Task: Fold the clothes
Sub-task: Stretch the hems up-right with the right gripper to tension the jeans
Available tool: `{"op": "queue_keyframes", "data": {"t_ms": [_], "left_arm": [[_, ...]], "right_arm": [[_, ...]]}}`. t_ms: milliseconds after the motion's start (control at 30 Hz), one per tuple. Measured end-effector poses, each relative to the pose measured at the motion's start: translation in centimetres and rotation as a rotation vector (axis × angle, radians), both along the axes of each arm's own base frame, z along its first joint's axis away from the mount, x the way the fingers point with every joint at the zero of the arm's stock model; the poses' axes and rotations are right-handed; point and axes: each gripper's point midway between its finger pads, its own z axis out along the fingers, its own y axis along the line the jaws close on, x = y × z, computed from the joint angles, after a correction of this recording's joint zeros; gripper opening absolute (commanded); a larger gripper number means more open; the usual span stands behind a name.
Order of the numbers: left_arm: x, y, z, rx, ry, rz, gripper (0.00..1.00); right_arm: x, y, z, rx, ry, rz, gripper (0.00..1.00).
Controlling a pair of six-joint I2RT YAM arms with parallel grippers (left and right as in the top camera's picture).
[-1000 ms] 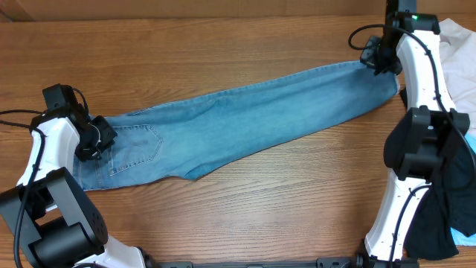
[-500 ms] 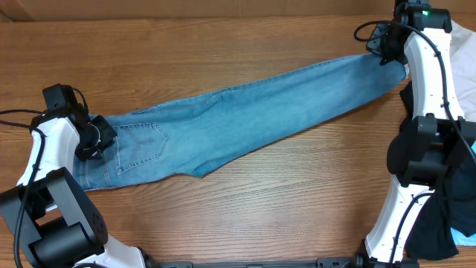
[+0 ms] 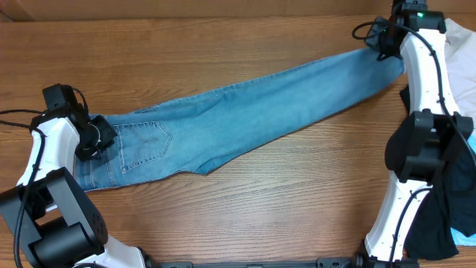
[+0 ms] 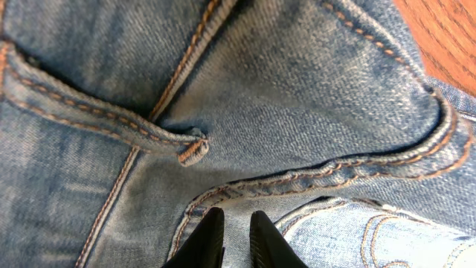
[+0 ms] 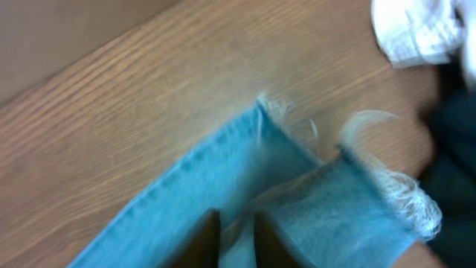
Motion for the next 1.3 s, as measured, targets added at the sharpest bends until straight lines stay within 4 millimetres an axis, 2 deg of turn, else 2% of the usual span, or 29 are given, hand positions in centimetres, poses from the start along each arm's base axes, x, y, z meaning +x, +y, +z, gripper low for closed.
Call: {"op": "queue_keyframes", "data": {"t_ms": [33, 100, 233, 400, 633, 800, 967, 1167, 1300], "left_arm": [[0.0, 0.0, 0.0, 0.0, 0.0, 0.0, 0.16], [0.0, 0.0, 0.0, 0.0, 0.0, 0.0, 0.16], [-0.1, 0.1, 0.0, 0.007, 0.003, 0.005, 0.16], [-0.2, 0.6, 0.0, 0.033, 0.014, 0.011, 0.16], [-0.3, 0.8, 0.0, 0.044, 0.019, 0.014, 0.16], [-0.3, 0.8, 0.0, 0.044, 0.018, 0.014, 0.16], [-0.3, 0.8, 0.0, 0.045, 0.016, 0.014, 0.17], [-0.2, 0.8, 0.0, 0.045, 0.016, 0.014, 0.17], [-0.2, 0.9, 0.0, 0.048, 0.016, 0.014, 0.17]], "right_arm": [[0.6, -0.2, -0.7, -0.001, -0.009, -0.003, 0.46], [1.3, -0.4, -1.8, -0.004, -0.012, -0.002, 0.57], [1.1, -0.8, -4.5, -0.001, 0.035, -0.009, 0.65], [-0.4, -2.4, -5.3, 0.007, 0.095, -0.041, 0.67], [-3.1, -7.9, -5.9, 0.041, 0.148, -0.112, 0.68], [-4.3, -10.3, -6.1, 0.044, 0.166, -0.103, 0.68], [-4.6, -8.9, -7.5, 0.078, 0.206, -0.016, 0.7], [-4.6, -7.1, -12.5, 0.157, 0.27, 0.055, 0.7], [-3.6, -6.3, -12.3, 0.194, 0.226, 0.092, 0.68]]}}
